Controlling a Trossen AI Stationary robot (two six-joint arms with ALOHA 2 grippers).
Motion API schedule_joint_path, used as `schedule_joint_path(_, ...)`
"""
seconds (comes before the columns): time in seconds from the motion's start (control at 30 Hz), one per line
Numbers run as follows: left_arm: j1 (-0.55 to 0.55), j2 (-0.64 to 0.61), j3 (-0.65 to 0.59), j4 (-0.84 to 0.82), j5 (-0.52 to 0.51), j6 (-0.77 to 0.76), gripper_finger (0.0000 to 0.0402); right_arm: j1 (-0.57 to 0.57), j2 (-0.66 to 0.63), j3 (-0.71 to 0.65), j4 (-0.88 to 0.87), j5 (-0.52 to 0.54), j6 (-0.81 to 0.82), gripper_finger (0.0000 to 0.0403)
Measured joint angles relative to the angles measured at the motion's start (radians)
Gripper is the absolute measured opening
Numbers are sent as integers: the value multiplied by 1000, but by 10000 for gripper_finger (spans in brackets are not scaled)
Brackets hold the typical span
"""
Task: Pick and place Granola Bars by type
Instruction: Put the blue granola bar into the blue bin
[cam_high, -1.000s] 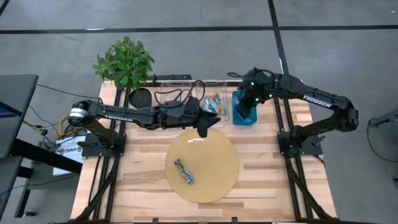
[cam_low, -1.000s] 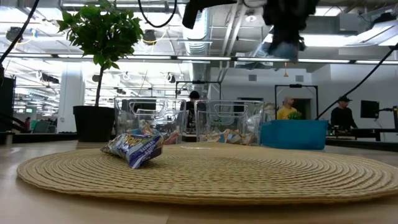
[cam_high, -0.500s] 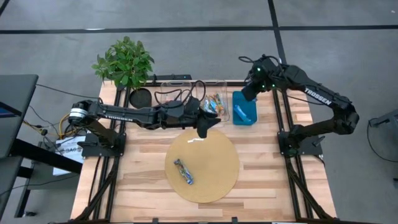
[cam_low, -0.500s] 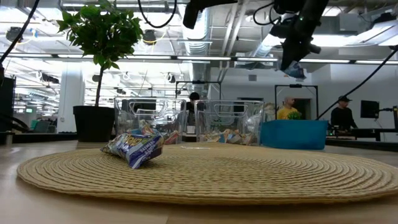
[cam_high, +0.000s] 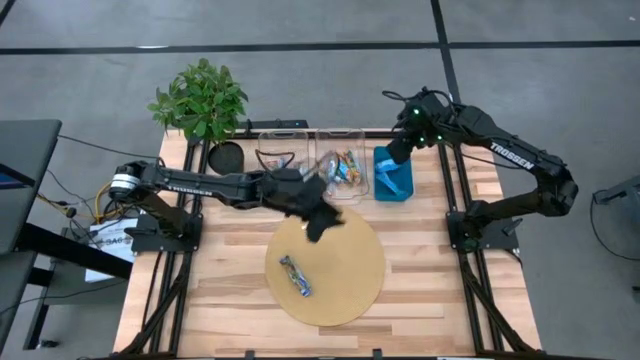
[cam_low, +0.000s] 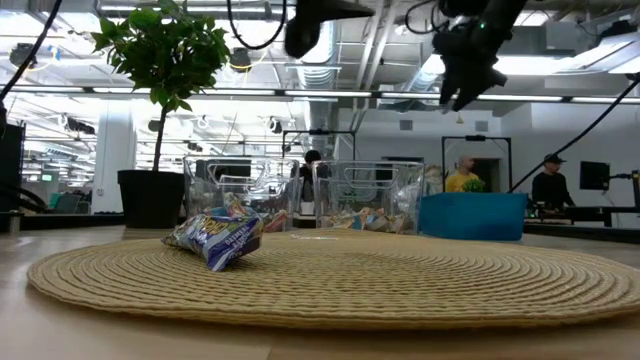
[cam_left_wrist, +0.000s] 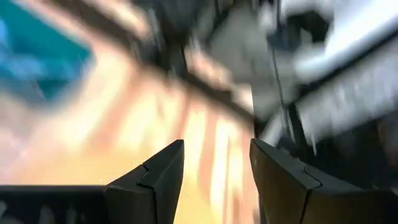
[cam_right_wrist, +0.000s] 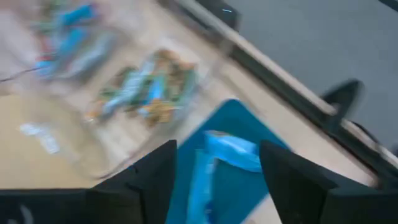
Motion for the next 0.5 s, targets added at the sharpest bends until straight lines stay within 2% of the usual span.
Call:
schedule_joint_path(0.1,-24,-12,0,-193,137,37,176,24,-23,0,17,-61,-11,232)
schedule_joint_path(0.2,-68,-22,0,-396,200,92,176,65,-42,0,29,-106,-26,236)
schedule_joint_path(0.27,-103,-26,0,-540,202,136,176,100,-60,0,35,-126,-26,236)
schedule_joint_path(0.4,-184,-19,0,-722,167,252,176,185,-83,0,33,-138,-26,233)
schedule_joint_path(0.5,-238,3,0,-750,89,329,176,249,-93,0,36,-138,6,233)
